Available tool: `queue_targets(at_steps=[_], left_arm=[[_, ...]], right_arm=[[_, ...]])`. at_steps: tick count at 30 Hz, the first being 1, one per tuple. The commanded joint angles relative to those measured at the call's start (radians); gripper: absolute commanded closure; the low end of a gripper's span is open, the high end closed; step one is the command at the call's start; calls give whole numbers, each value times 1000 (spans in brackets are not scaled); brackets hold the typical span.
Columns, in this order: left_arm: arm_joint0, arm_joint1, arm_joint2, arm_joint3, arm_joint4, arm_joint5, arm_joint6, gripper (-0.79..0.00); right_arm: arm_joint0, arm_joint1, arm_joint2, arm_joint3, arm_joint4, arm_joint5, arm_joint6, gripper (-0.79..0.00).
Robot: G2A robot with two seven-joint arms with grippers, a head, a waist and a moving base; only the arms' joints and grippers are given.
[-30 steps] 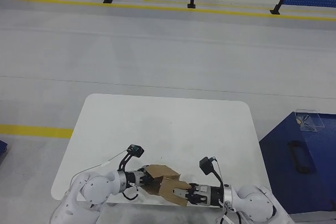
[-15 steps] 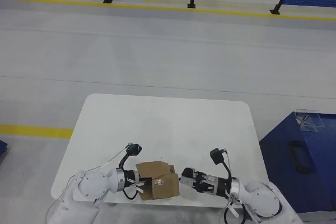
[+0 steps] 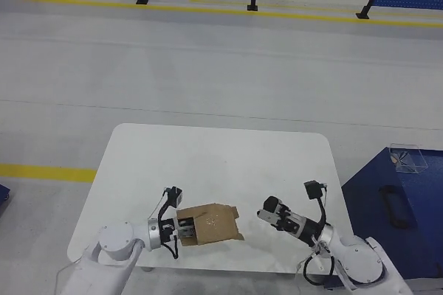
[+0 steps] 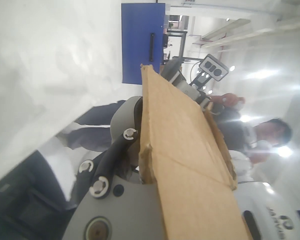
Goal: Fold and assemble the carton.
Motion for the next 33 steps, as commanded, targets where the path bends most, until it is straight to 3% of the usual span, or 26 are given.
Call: queue_targets(at_steps=[1, 4, 7, 14, 27, 33], left_arm=[[-36, -13, 27, 67, -285, 170, -20, 0], [-69, -25, 65, 136, -376, 235, -43, 0], [-99, -26, 102, 168, -324, 239, -51, 0], [-90, -18, 134, 140, -222, 170, -39, 0], [-56, -9, 130, 104, -241, 157, -12, 0], [-53, -7, 133, 111, -249, 154, 3, 0]], right_arm=[[-10, -6, -17, -4, -127, 67, -116, -785], [-1, -9, -24, 12, -204, 144, -145, -785], [2, -11, -47, 14, -358, 189, -193, -785], [-6, -18, -74, 19, -340, 172, -204, -785], [29, -39, -242, 95, -415, 161, -100, -785], [26, -41, -205, 87, -367, 156, -161, -785]])
